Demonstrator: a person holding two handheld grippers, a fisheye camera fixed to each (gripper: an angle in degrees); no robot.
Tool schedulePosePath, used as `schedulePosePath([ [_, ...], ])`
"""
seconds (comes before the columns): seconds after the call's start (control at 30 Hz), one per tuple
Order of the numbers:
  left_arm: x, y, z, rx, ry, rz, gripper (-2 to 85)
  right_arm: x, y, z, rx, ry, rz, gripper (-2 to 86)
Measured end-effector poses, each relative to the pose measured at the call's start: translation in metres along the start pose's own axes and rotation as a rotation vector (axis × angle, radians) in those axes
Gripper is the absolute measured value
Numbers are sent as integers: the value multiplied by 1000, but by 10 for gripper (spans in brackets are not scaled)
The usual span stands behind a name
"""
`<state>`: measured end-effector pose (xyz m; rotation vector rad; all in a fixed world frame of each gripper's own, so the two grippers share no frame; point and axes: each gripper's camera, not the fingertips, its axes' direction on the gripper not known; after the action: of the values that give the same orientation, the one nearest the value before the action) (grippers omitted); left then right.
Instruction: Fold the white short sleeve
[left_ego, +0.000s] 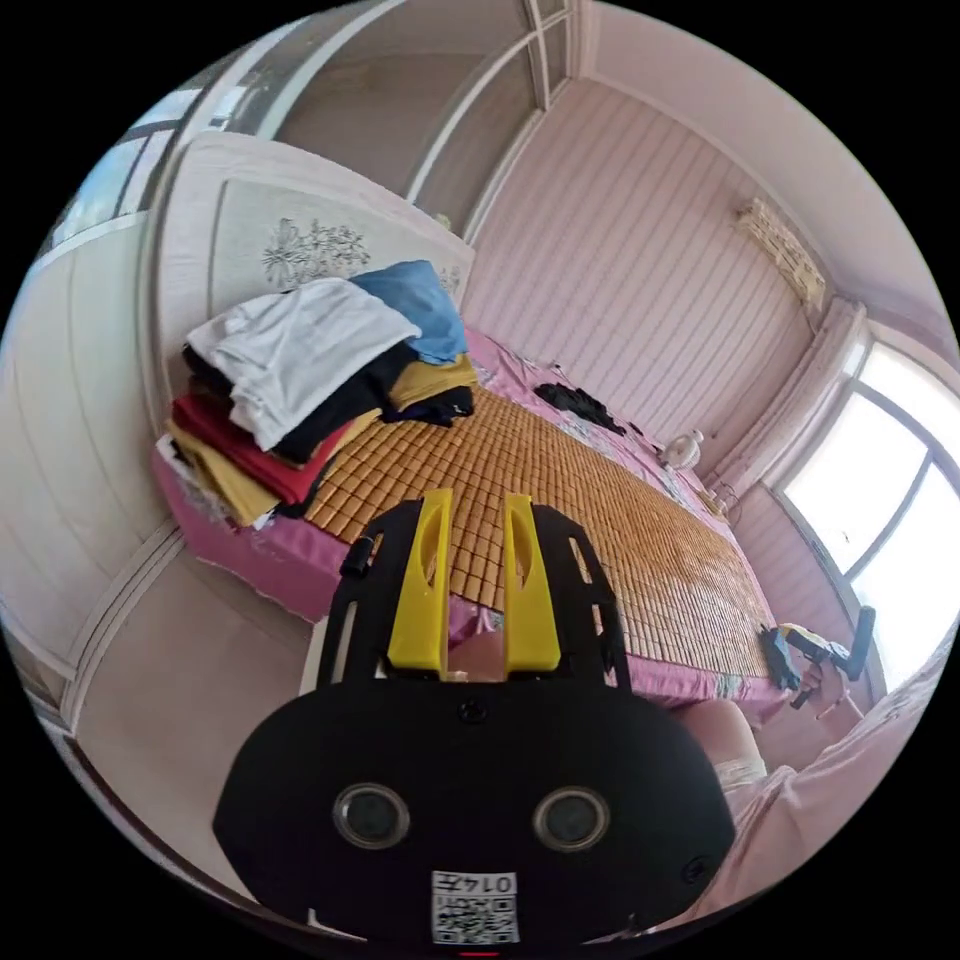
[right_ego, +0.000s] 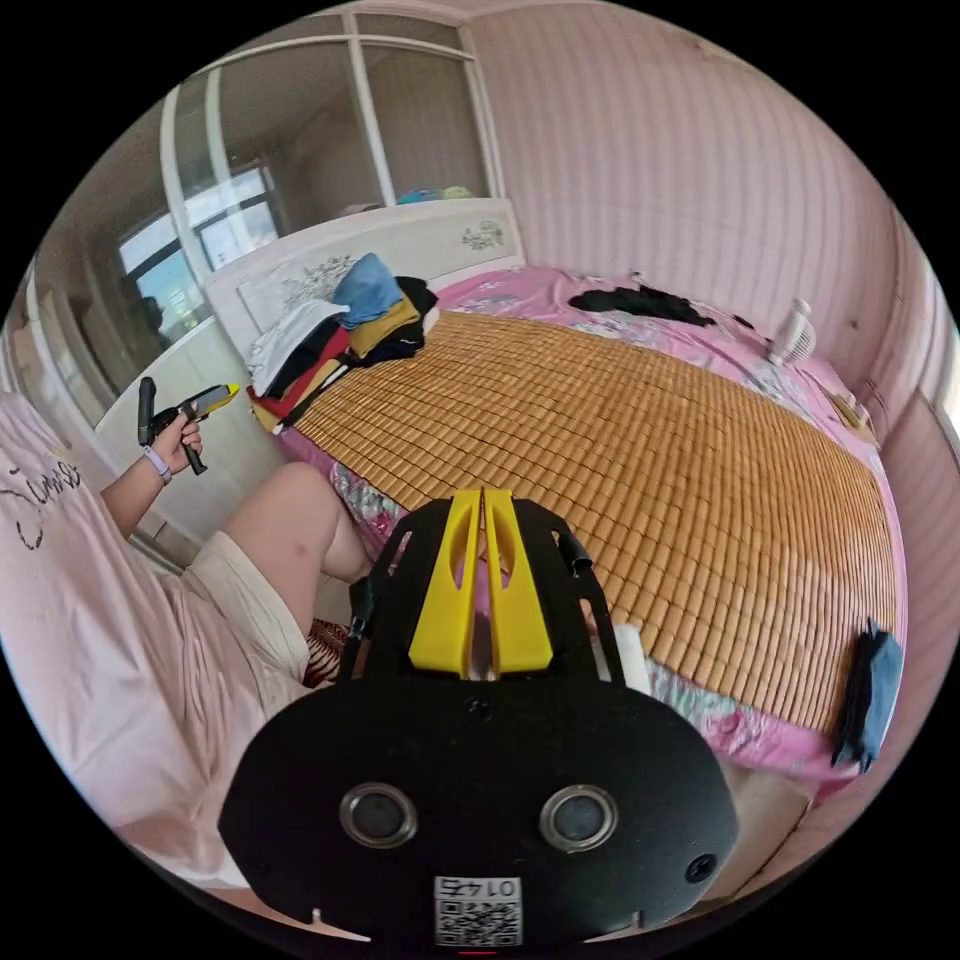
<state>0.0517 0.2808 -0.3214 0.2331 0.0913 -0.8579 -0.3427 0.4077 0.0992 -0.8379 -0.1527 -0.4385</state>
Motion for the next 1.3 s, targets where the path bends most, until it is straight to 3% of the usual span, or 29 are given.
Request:
schedulePosePath([
  [0.13, -68, 12, -57, 53, -123, -96, 80, -49, -91, 70, -71, -81, -99, -8],
  [0.27, -101, -8, -78, 33, -213, -58, 75, -109, -164, 142, -30, -284, -139, 1],
  [0.5, -170, -117, -96, 100, -275, 5, 78, -250, -277, 292, -123, -557, -367, 86],
  [0.7, -222, -192, -86, 83, -404, 12, 128, -344, -337, 408, -269, -709, -426, 55],
  [0.87, -251, -214, -51, -18, -364, -24, 117, -364, -375, 487, -313, -742, -320, 107],
  [1.03, -253, -216, -46, -54, -321, 2, 25, -386, -389, 554, -298, -709, -207, 114],
  [1.13, -235, -219, -56, -67, -374, 107, 9, -396, -397, 571, -279, -725, -220, 90],
  [1.2, -227, -221, -67, -44, -342, 121, 4, -388, -403, 580, -335, -637, -234, 22],
  [1.3, -211, -223, -94, 9, -307, 132, -1, -349, -405, 561, -307, -760, -234, 6],
])
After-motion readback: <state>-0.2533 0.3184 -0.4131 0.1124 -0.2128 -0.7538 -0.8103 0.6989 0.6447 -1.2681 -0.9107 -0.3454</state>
